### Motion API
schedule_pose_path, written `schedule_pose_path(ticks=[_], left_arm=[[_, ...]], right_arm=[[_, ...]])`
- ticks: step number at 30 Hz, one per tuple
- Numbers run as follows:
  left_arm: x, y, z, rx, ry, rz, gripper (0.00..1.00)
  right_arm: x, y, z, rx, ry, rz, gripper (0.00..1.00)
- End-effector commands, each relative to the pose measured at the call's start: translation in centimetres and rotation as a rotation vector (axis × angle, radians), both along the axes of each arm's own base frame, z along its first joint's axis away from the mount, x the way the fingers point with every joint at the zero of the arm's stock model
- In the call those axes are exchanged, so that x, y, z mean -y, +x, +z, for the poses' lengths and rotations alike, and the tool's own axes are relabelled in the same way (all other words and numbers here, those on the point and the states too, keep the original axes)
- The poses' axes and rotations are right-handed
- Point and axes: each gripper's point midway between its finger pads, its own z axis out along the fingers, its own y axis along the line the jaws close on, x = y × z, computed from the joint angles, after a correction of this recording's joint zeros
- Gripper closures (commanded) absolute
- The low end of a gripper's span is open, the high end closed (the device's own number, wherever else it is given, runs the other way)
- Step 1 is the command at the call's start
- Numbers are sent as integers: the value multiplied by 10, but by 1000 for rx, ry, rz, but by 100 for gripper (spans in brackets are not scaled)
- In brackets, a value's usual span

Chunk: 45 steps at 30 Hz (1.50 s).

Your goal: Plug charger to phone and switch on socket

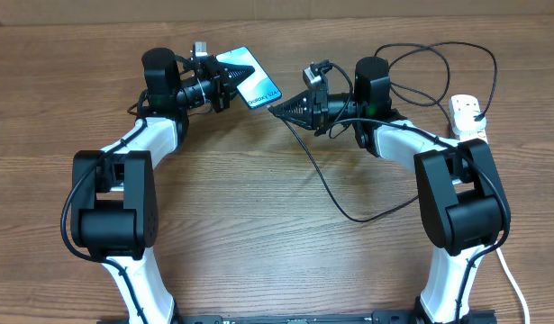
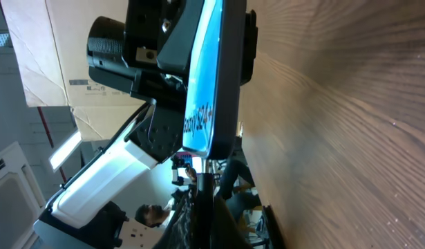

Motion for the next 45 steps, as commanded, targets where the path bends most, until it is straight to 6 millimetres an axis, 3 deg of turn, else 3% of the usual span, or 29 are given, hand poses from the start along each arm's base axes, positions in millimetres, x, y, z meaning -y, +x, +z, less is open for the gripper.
schedule_pose_path(ticks=[1,45], left_arm=[[2,2,22,44,-11,-5,96],[3,5,21,32,-12,18,96]], right_arm=[[1,6,18,52,9,-25,96],[1,15,21,53,13,-77,96]])
